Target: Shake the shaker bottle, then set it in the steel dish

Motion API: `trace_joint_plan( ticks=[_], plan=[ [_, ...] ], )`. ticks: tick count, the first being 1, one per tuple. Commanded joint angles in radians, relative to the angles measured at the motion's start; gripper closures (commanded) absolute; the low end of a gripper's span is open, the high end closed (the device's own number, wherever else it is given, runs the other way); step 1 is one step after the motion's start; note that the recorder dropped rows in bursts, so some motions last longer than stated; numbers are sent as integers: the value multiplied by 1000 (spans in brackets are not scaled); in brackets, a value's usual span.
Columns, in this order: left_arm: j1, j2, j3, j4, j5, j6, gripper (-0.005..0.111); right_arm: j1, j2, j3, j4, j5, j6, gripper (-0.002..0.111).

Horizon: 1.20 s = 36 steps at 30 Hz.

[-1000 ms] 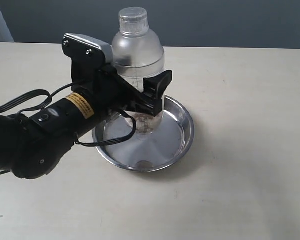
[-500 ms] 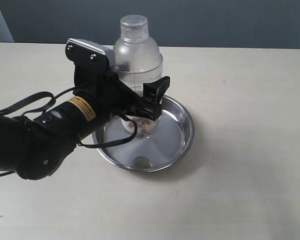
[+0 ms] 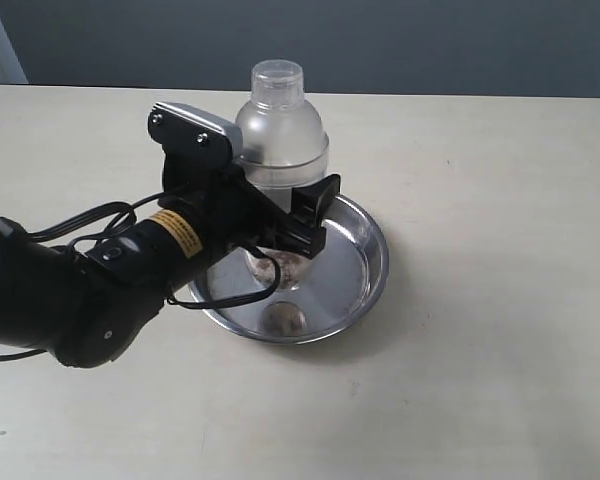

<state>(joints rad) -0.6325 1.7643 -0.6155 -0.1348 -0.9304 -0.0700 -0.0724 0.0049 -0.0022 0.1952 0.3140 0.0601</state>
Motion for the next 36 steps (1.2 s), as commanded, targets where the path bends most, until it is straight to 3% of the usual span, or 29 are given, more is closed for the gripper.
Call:
trace_joint_plan(
  ticks=[1,36],
  plan=[
    [-6,9,1,-9,-57,2,106,4,-5,2,-2,-8,-4,109],
    [-6,60,1,-12,-57,-18,106,4,-5,2,-2,-8,-4,109]
  ],
)
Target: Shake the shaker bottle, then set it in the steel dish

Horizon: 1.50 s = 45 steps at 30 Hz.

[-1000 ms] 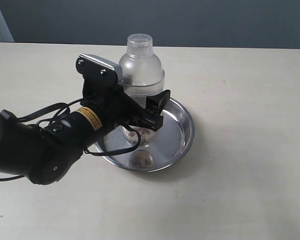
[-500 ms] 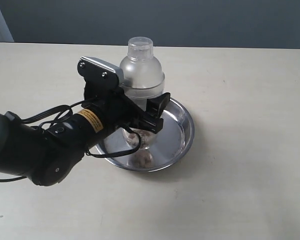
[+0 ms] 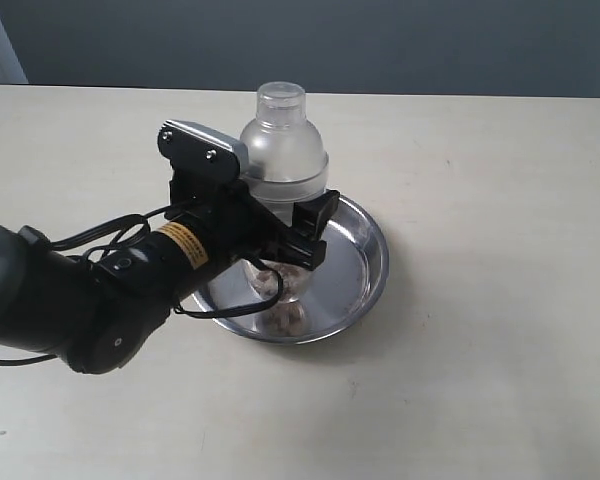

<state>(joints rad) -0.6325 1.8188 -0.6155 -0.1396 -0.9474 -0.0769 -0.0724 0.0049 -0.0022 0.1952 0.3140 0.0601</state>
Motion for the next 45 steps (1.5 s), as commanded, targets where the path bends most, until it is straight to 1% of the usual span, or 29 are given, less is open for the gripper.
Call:
trace_joint_plan(
  ticks=[1,8,16,21,26,38,45],
  plan=[
    [-6,13,1,-7,-40,-11,106,4,-5,2,-2,-8,-4,109],
    [-6,40,1,-1,-81,-16,106,4,-5,2,-2,-8,-4,109],
    [-6,60,1,-1,-89,-20,106,4,-5,2,-2,-8,-4,109],
    [-6,102,1,15,-133,-50,106,4,-5,2,-2,-8,-4,109],
    [-6,102,1,27,-169,-46,106,4,-5,2,-2,-8,-4,109],
    [-6,102,1,27,-176,-46,106,4,-5,2,-2,-8,-4,109],
    [-6,102,1,27,-152,-41,106,4,-5,2,-2,-8,-4,109]
  ],
)
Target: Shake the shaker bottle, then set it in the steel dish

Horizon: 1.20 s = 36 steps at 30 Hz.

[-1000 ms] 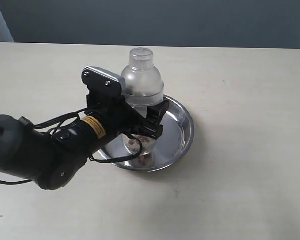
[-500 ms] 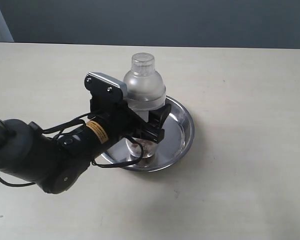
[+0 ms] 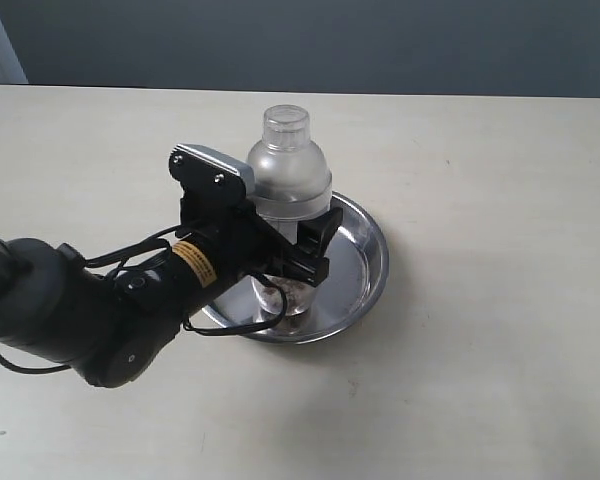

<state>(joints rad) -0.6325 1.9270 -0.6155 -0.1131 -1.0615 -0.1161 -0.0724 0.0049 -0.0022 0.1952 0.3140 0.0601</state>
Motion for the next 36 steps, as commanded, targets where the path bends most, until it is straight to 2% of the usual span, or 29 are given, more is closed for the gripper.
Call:
trace_joint_plan(
  ticks=[1,5,6,8,11,12,14,16,19,36],
  plan=[
    [-6,-6,1,-4,-38,5,106,4,-5,2,-2,-8,-4,109],
    [-6,-6,1,-8,-37,30,106,4,-5,2,-2,-8,-4,109],
    [-6,-6,1,-8,-37,30,102,4,-5,2,-2,-8,-4,109],
    [-6,-6,1,-14,-35,30,84,4,-5,2,-2,-8,-4,109],
    [-6,-6,1,-83,-33,74,42,4,-5,2,-2,-8,-4,109],
    [-6,-6,1,-98,-33,75,33,4,-5,2,-2,-8,-4,109],
    [-6,-6,1,-110,-31,75,17,4,-5,2,-2,-8,-4,109],
    [-6,-6,1,-108,-31,75,8,4,-5,2,-2,-8,-4,109],
    [-6,-6,1,-69,-37,75,4,4,-5,2,-2,-8,-4,109],
    [-6,-6,1,-58,-45,73,4,4,-5,2,-2,-8,-4,109]
  ],
)
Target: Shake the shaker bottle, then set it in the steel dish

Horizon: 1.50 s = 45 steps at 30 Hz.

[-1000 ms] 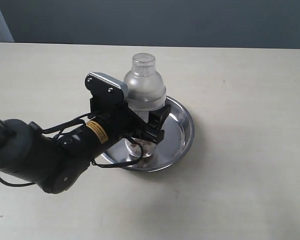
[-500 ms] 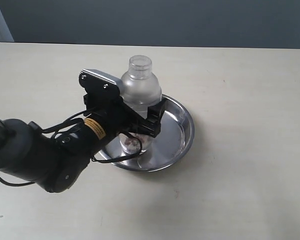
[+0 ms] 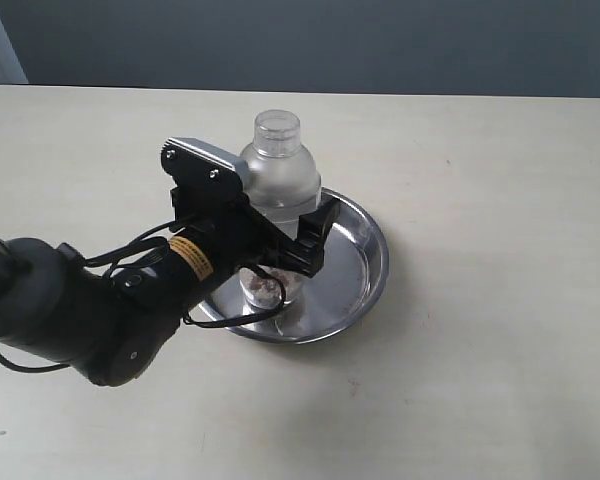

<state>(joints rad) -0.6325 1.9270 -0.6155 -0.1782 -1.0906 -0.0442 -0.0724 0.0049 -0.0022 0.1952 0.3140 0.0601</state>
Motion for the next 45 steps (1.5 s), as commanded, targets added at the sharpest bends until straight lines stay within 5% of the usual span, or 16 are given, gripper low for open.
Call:
trace_joint_plan(
  ticks=[1,45],
  plan=[
    [-6,-6,1,7,-16,1,4,4,-5,2,-2,-8,-4,109],
    [-6,-47,50,-11,-5,1,4,4,-5,2,-2,-8,-4,109]
  ],
)
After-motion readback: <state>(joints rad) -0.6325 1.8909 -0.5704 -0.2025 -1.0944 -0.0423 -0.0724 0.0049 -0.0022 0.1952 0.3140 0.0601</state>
